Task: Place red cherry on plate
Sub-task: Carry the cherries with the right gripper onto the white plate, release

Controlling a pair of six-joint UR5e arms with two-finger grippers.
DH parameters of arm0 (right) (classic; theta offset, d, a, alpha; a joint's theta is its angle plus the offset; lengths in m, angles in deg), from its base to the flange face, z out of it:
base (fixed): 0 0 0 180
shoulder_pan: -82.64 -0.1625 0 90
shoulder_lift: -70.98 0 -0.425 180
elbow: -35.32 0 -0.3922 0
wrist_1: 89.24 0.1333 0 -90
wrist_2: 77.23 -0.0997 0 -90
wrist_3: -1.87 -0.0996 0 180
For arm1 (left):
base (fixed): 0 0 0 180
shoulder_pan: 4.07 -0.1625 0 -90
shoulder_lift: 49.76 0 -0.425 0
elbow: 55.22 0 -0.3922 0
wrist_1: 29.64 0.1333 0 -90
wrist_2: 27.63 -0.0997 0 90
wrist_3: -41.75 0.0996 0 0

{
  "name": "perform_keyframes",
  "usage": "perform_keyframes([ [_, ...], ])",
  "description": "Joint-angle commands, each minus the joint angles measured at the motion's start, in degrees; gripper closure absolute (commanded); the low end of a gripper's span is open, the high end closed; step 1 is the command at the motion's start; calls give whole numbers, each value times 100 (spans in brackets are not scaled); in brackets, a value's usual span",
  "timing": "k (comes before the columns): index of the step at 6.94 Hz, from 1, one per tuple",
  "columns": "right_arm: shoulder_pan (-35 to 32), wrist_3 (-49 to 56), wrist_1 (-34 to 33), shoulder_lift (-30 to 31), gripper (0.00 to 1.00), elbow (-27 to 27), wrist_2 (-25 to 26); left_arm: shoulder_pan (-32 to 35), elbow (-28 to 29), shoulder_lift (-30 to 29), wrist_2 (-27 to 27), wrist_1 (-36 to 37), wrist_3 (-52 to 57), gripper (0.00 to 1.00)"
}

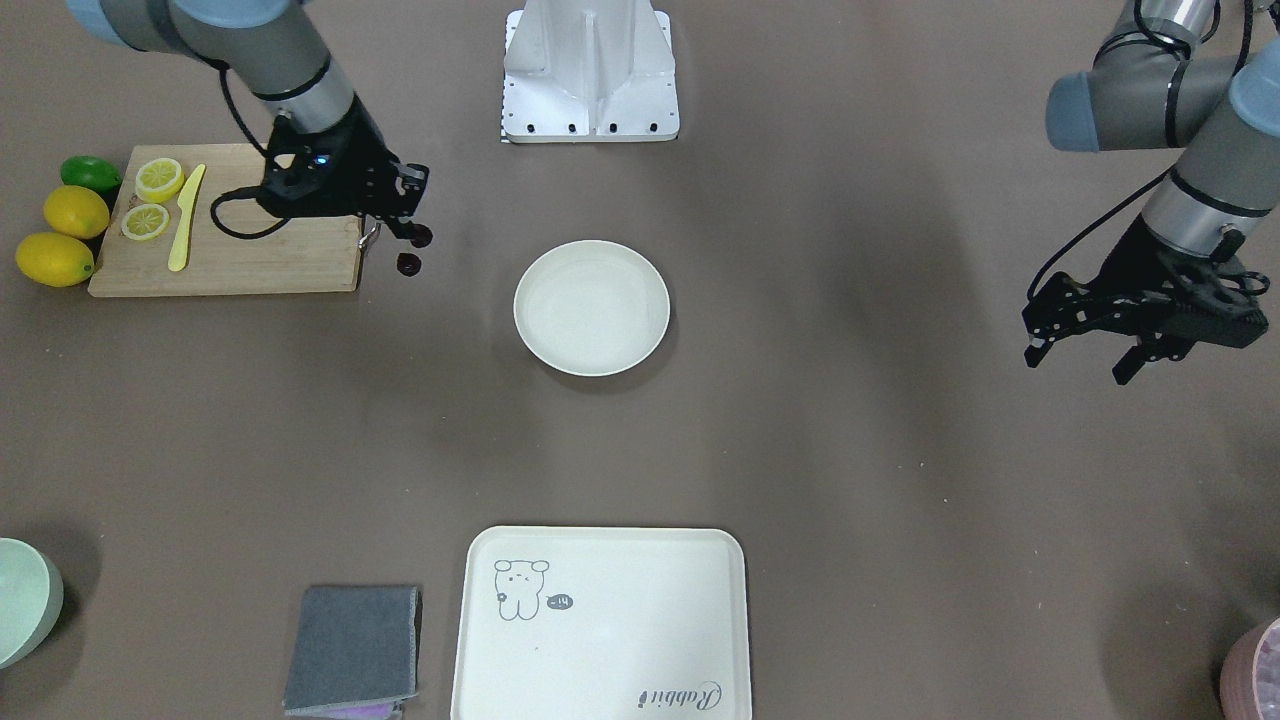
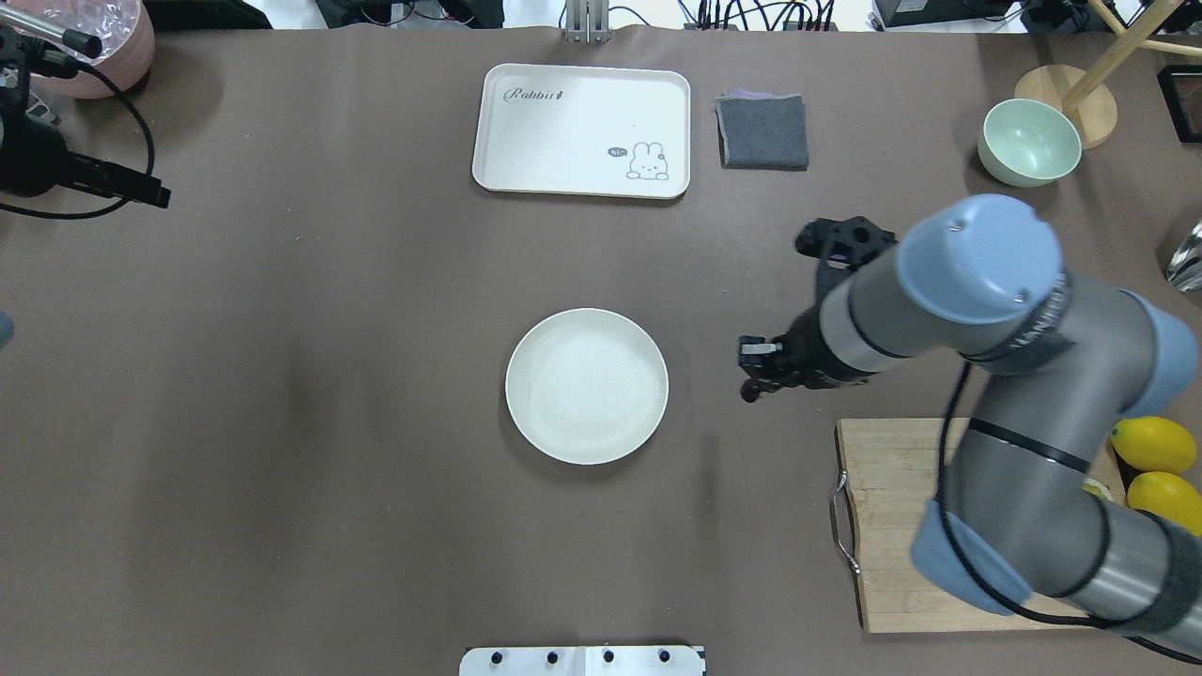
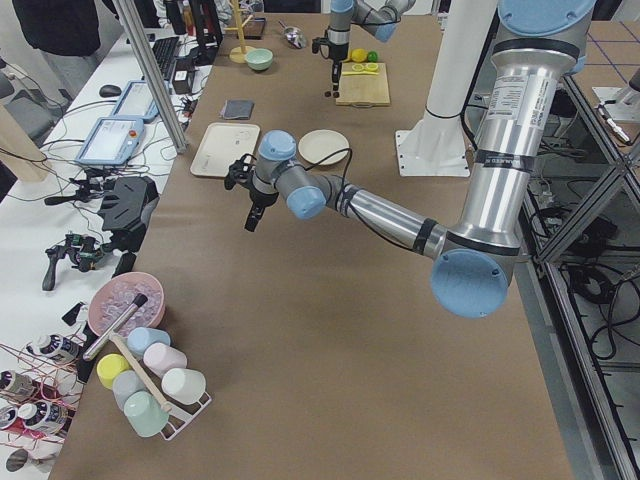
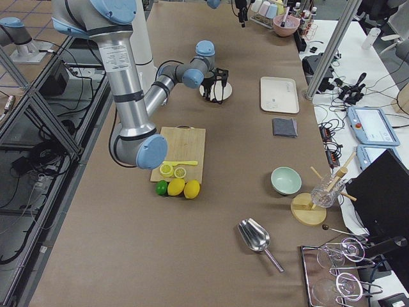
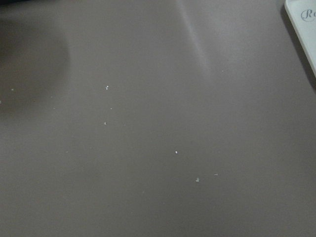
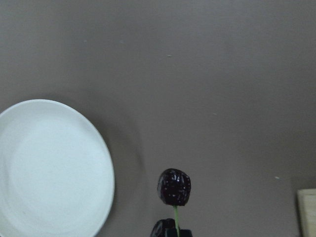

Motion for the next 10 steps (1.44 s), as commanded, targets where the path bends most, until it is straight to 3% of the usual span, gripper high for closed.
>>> perform_keyframes([
  [1, 265, 19, -286, -1365, 100, -986, 403, 494, 20, 474, 415, 70, 979, 2],
  [3, 615, 221, -269, -1764, 100, -1611, 823, 672, 90, 757, 638, 62, 1150, 2],
  [6, 907, 221, -234, -1905, 100, -1938, 948, 699, 91, 793, 647, 61, 1150, 2],
  [7, 907, 187, -234, -1897, 1, -1930, 983, 707, 64, 932, 655, 9, 1150, 2],
  [8, 890, 117, -234, -1958, 0, -1913, 1149, 734, 73, 943, 708, 0, 1150, 2],
  [10, 384, 133, -399, -1880, 0, -1607, 933, 795, 64, 943, 805, 26, 1150, 2],
])
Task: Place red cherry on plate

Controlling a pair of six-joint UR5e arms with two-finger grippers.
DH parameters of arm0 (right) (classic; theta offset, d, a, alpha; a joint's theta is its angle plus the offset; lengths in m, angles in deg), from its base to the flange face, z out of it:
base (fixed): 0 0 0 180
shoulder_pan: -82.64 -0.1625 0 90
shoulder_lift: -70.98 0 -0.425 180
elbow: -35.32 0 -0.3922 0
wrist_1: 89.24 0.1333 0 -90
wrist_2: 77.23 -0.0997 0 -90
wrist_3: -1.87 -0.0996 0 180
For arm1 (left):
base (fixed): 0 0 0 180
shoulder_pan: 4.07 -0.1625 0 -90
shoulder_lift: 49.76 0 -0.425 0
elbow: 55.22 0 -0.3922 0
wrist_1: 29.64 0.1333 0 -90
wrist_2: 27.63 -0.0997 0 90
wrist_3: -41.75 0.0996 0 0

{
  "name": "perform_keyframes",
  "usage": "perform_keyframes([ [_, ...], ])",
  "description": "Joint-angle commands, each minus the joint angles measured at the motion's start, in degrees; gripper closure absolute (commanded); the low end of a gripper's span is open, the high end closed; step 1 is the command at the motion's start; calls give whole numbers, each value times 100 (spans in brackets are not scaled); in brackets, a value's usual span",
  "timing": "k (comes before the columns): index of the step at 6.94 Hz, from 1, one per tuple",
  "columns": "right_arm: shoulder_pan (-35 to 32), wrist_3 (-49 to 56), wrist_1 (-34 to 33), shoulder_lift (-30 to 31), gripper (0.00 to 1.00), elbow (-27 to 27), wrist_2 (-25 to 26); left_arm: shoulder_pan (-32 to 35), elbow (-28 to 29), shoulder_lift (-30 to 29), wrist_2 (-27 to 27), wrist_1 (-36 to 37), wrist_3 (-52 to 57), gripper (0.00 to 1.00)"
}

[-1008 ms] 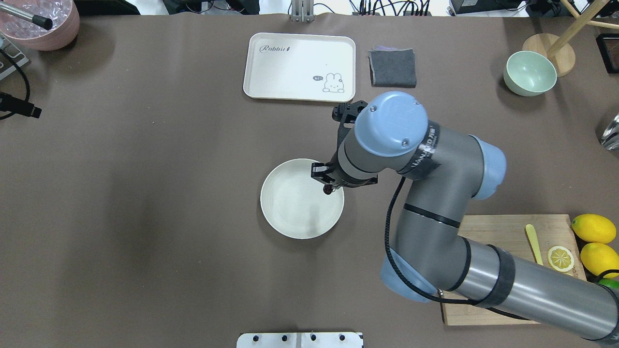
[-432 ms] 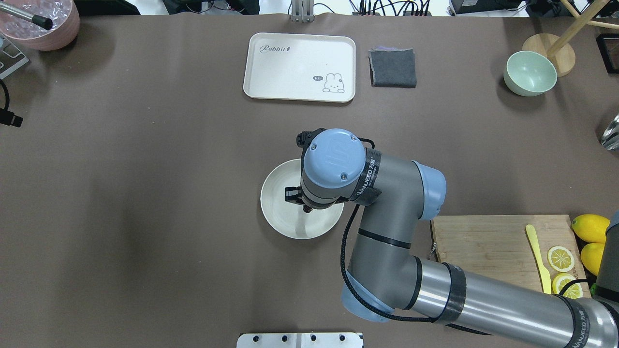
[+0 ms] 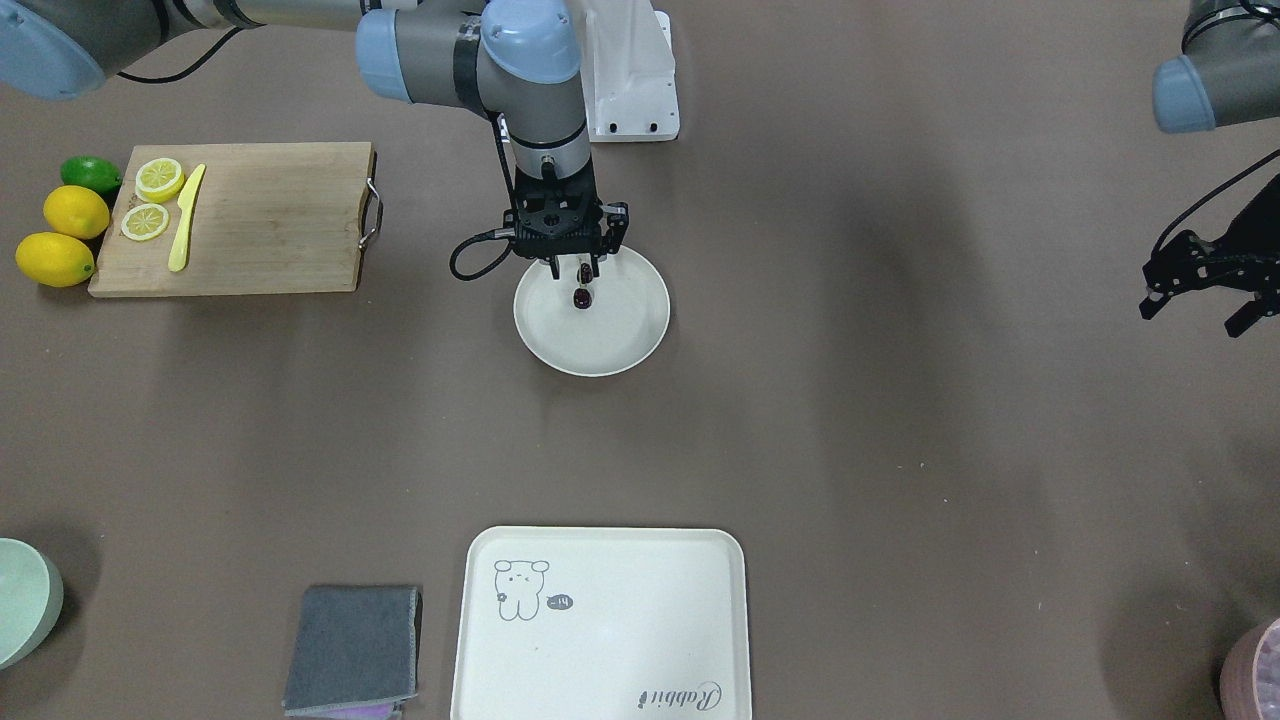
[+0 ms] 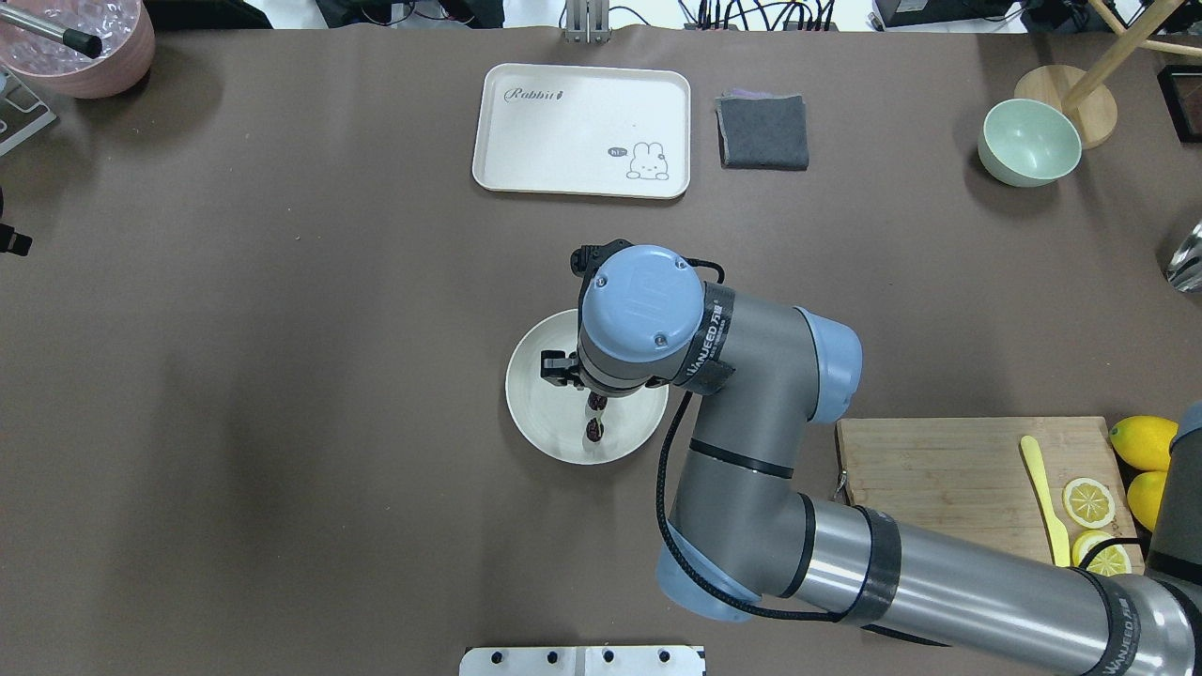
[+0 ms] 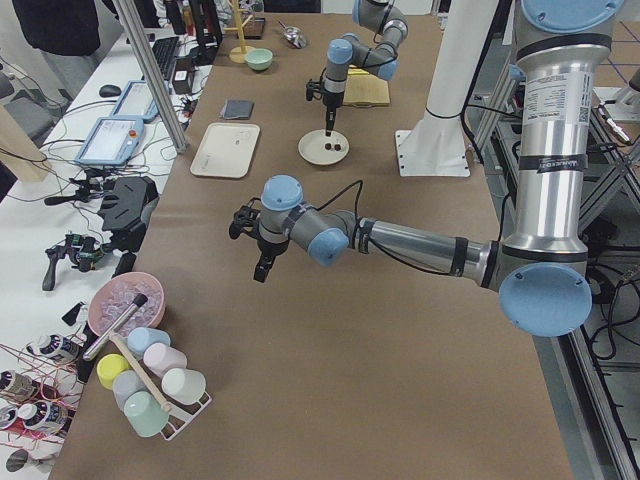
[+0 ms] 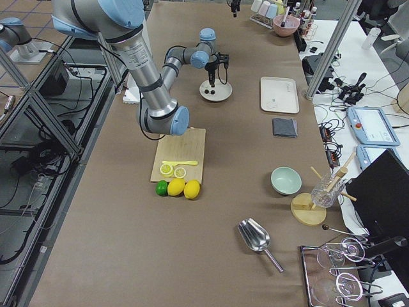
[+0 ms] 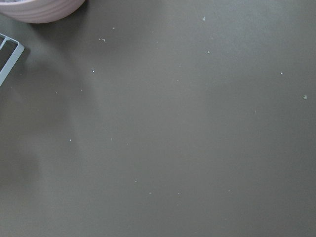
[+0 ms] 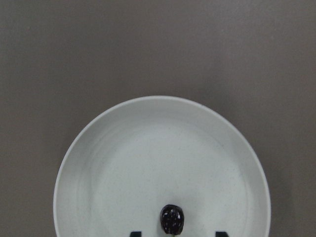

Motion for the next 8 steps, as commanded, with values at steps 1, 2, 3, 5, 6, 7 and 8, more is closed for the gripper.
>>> perform_keyframes([
  [1, -942, 221, -467, 277, 0, 410, -718, 109, -12, 14, 37, 10, 9, 2],
  [2, -1627, 1233, -540, 915, 0, 760, -1437, 258, 5, -12, 72, 45, 9, 2],
  [3, -2252, 2296, -532, 1496, 0, 929, -1749, 477, 31, 66, 151, 54, 287, 2],
  [5, -3578, 4379, -532, 2524, 0, 852, -2469, 1274, -21, 85, 371, 1111, 1733, 2],
  [6, -4255, 5338, -541, 3034, 0, 825, -2829, 1644, -12, 41, 371, 1657, 2210, 2],
  [7, -4915, 6087, -541, 3562, 0, 825, -2981, 1778, 5, 15, 371, 1923, 2380, 2],
  [8, -5495, 6564, -550, 3932, 0, 738, -3009, 1788, 23, 84, 363, 1926, 2391, 2],
])
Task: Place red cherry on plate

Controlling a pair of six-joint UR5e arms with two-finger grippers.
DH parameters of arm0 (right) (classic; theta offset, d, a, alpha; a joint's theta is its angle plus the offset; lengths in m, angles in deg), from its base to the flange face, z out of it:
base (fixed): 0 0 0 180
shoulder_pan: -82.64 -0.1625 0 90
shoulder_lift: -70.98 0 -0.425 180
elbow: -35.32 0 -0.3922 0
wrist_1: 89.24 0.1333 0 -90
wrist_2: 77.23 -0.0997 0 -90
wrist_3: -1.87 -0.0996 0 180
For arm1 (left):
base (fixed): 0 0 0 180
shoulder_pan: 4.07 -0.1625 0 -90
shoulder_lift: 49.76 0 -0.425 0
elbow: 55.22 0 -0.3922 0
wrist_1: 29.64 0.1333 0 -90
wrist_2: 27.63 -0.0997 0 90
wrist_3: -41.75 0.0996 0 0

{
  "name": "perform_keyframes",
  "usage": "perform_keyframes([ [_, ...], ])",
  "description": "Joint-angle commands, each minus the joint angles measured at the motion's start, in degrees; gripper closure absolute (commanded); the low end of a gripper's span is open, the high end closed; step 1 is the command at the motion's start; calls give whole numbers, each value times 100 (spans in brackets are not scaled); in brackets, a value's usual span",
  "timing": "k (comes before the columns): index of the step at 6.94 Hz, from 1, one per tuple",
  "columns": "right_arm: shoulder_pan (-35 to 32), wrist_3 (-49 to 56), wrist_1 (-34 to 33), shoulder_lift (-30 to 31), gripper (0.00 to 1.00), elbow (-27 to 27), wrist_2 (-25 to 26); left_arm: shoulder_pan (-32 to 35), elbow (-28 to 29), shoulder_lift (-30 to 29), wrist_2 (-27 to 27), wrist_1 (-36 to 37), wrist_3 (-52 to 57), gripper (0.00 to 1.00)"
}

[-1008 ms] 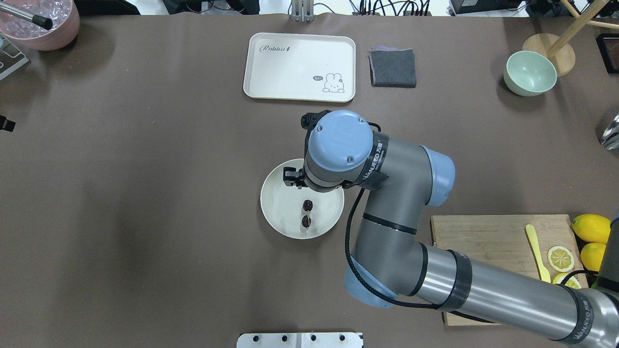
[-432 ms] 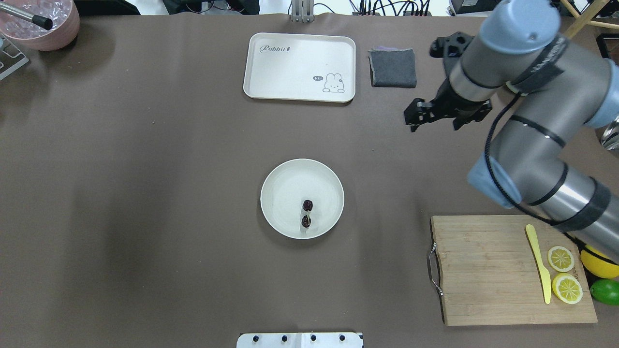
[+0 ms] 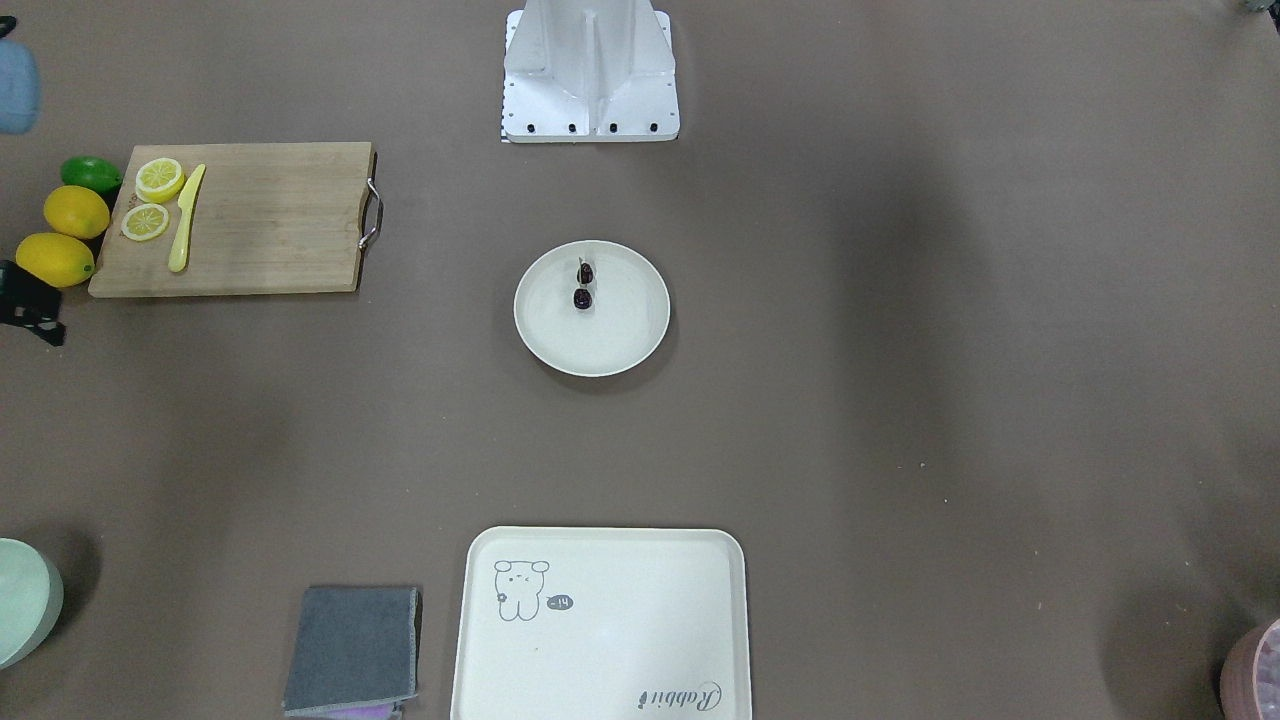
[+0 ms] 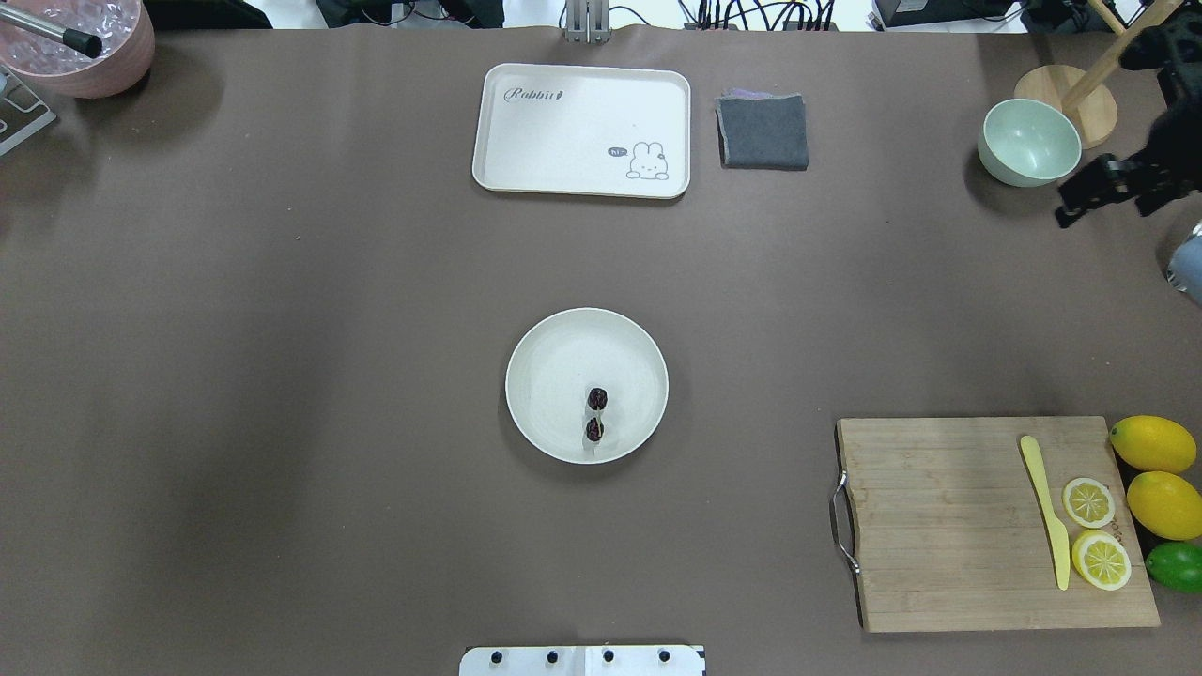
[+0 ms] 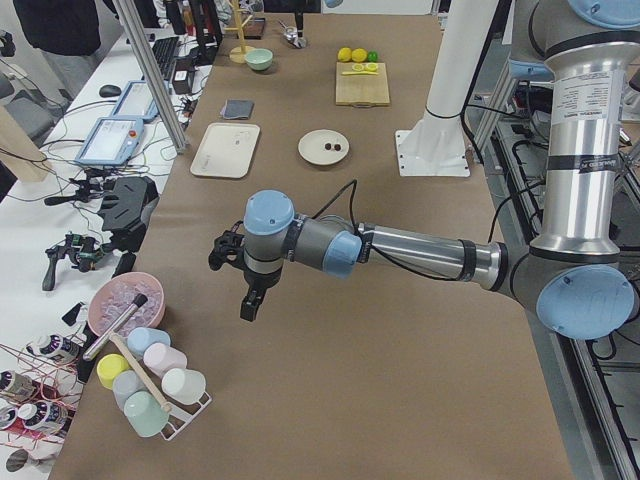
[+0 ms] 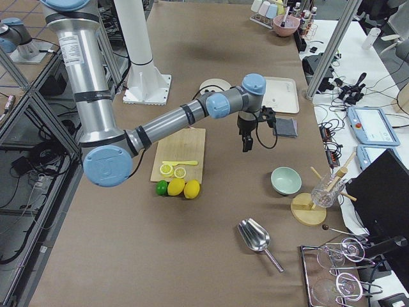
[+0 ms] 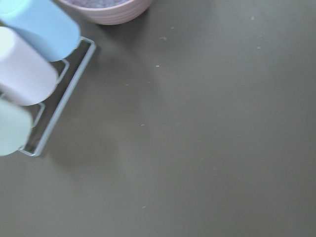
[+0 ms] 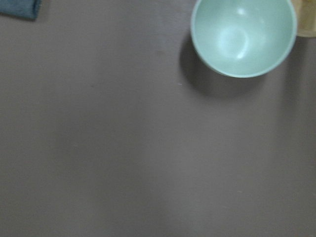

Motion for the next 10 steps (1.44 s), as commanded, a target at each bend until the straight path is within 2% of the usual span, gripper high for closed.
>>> perform_keyframes([
  [1, -1285, 1419, 18, 591, 0, -594, -303, 108, 80, 66, -2, 161, 145, 2],
  [2, -1647, 2313, 45, 514, 0, -1252, -287, 108, 142, 66, -2, 153, 145, 2],
  [3, -1824, 2566, 54, 513, 0, -1607, -296, 108, 203, 66, -11, 126, 145, 2],
  [4, -1930, 2560, 54, 591, 0, -1601, -426, 108, 212, 66, -11, 135, 145, 2],
  [10, -2019, 2342, 54, 574, 0, -1549, -427, 108, 204, 57, -2, 161, 75, 2],
])
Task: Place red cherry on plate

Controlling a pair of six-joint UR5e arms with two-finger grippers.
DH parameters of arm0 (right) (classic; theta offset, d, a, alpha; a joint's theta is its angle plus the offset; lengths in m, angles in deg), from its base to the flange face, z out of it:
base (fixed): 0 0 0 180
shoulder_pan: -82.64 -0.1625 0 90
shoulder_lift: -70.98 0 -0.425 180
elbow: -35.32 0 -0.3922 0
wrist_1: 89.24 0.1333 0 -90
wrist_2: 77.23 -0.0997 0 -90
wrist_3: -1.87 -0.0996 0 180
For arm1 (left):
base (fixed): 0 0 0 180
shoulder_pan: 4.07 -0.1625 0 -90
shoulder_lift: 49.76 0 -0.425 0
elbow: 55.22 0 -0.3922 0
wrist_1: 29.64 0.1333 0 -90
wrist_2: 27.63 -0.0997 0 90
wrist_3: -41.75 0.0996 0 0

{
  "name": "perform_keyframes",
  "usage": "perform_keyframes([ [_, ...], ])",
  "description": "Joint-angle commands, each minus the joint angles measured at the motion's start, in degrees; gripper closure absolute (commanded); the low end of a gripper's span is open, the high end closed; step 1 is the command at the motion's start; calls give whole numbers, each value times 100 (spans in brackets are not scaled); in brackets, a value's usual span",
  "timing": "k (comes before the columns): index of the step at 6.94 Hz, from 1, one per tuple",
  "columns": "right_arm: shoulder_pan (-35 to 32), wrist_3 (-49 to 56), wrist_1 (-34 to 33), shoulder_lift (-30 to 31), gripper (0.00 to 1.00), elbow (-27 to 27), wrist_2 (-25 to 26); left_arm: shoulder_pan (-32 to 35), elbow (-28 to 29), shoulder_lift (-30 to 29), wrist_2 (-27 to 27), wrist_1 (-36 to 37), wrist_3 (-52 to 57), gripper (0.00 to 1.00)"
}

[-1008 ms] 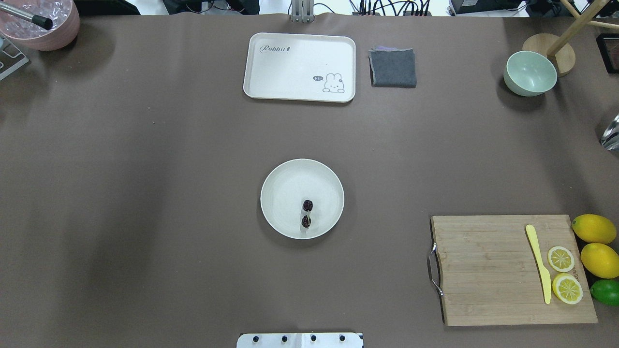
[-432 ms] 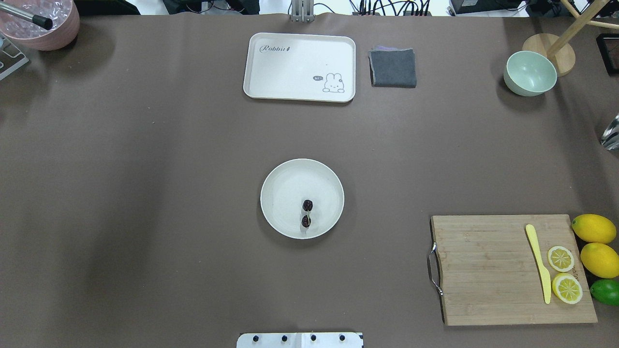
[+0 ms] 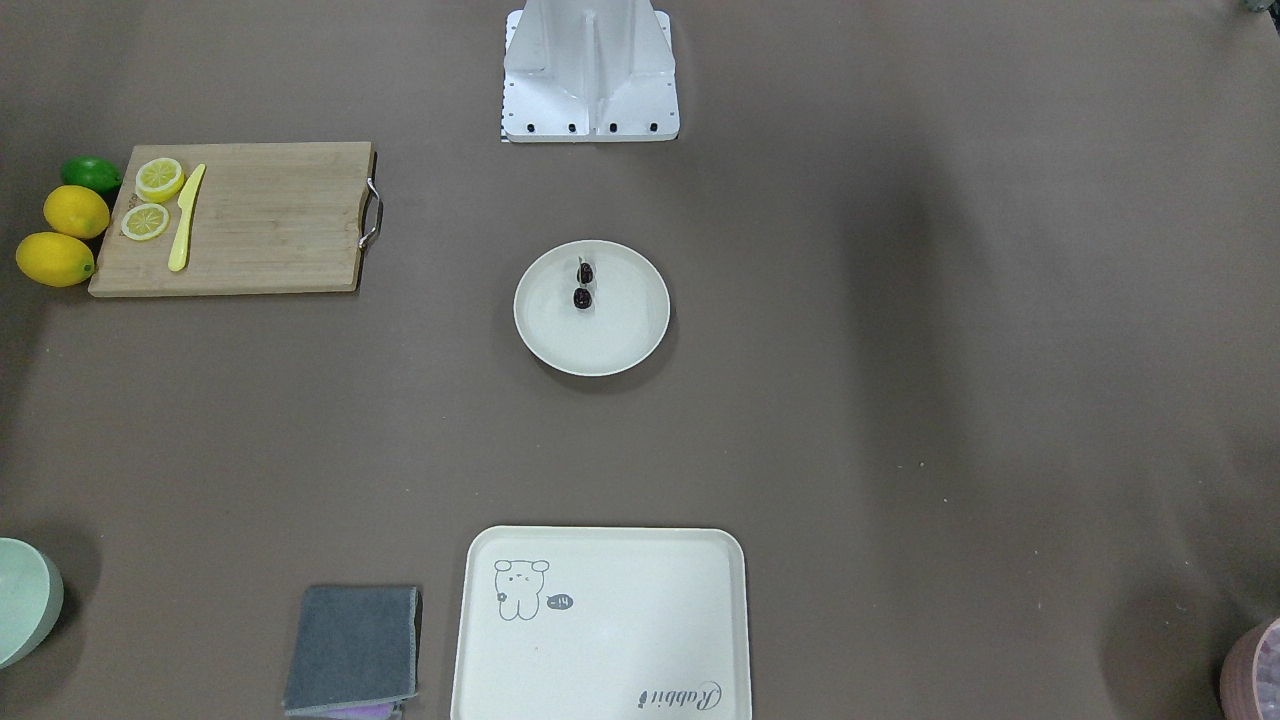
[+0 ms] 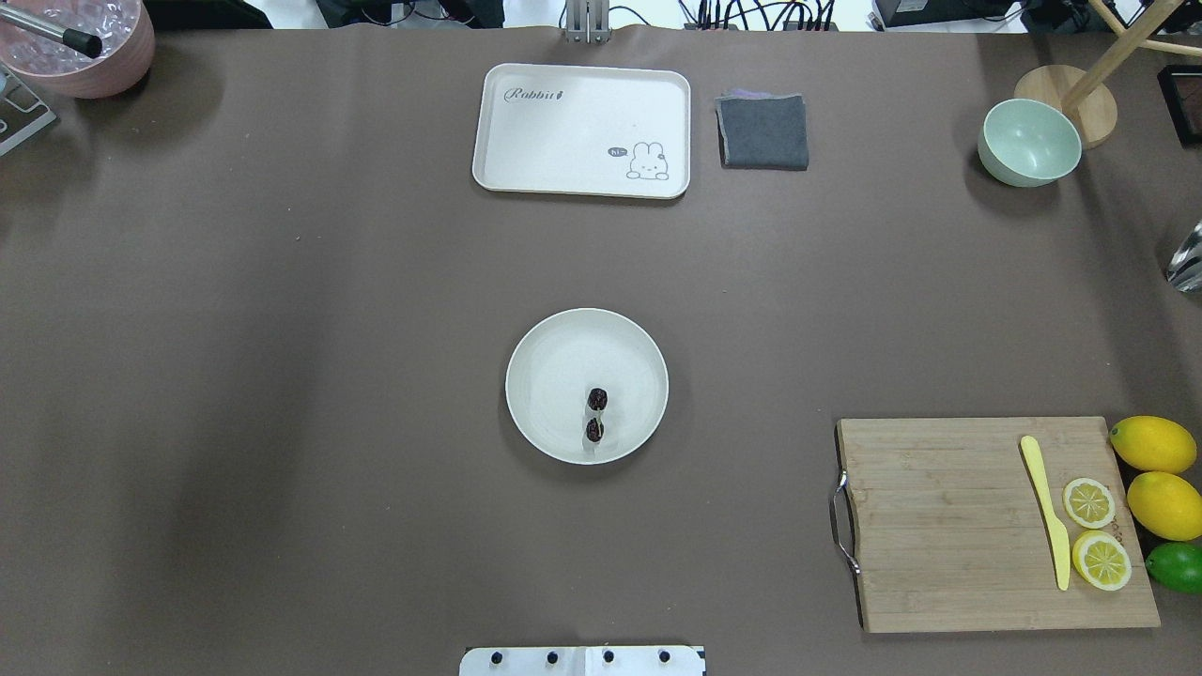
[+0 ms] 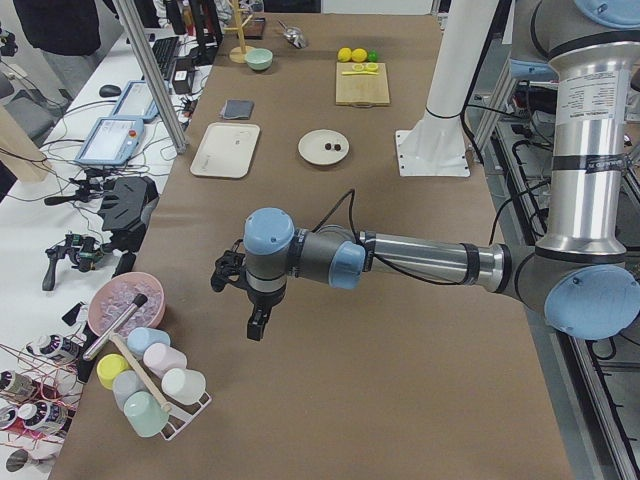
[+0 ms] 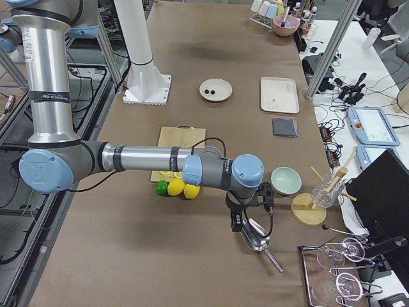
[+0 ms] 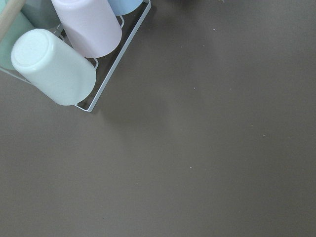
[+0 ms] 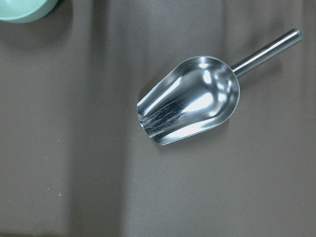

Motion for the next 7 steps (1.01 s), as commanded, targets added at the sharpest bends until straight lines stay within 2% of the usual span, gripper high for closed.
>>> perform_keyframes([
  [1, 2, -145, 0, -5, 0, 23, -25, 0, 2, -1, -5, 0, -8, 2],
  [7, -6, -154, 0, -49, 0, 84, -16, 0, 107, 7, -31, -26, -8, 2],
])
